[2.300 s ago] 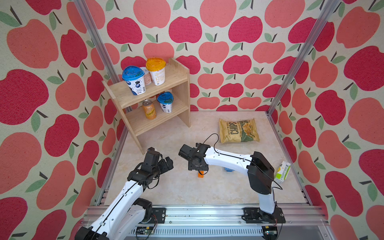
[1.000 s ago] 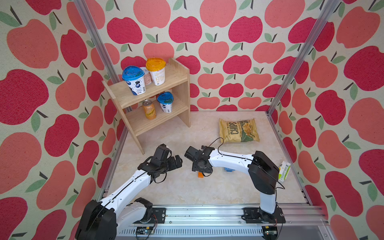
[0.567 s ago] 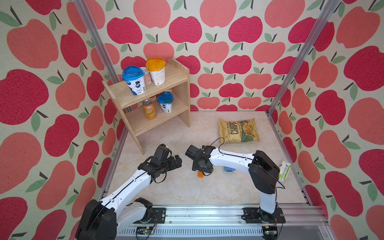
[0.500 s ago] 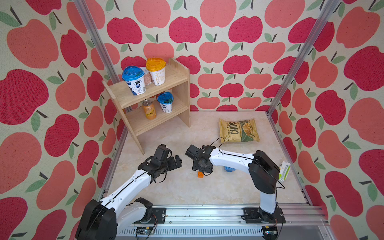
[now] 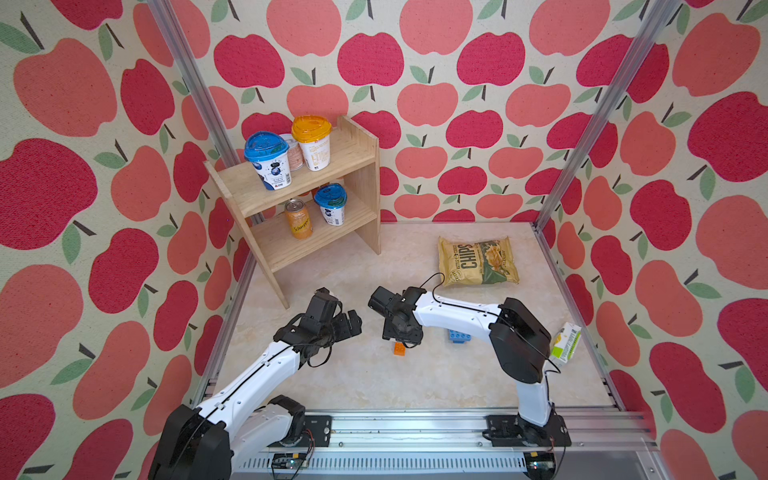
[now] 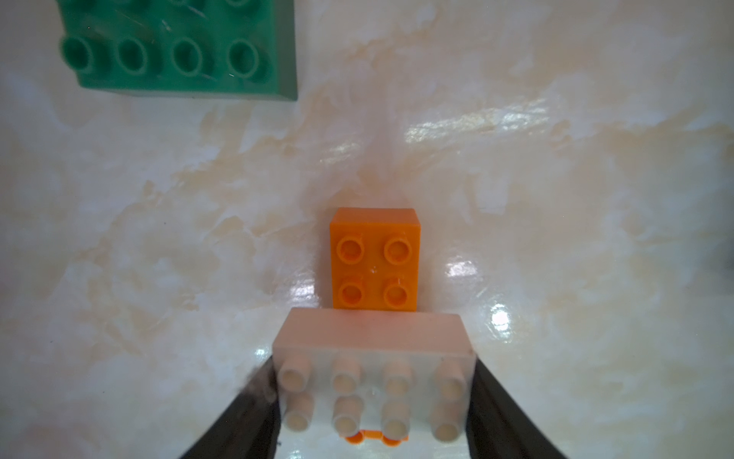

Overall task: Assemble a rectangle with lego
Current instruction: Assemble the lego brick with the lego brick.

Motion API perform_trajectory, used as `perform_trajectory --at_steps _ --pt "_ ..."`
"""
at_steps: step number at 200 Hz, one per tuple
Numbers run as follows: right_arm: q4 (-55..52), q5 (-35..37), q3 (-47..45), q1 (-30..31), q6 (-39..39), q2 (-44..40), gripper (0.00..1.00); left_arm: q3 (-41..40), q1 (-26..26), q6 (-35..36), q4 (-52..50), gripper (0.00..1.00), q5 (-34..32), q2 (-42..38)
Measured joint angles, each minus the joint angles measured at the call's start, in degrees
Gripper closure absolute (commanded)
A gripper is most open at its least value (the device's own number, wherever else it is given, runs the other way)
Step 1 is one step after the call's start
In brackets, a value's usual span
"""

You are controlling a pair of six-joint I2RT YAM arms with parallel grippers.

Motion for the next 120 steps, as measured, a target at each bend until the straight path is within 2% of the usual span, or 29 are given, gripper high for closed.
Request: perform_trajectory --at_steps 50,97,120 --pt "-0.1 -0.4 0.0 -0.4 -1.4 -0.8 0.73 0.0 0.0 0.0 0.0 0.03 -0.2 0.0" --pt "0.3 -0.6 -0.1 -1.1 -8.8 -1.3 0.70 0.0 0.0 -0.5 0.0 0.03 -0.6 0.0" --pt "0.8 -0.9 -0.8 -1.6 -11.5 -1.8 0.65 0.0 0.0 -0.9 -0.2 0.03 -1.0 0.0"
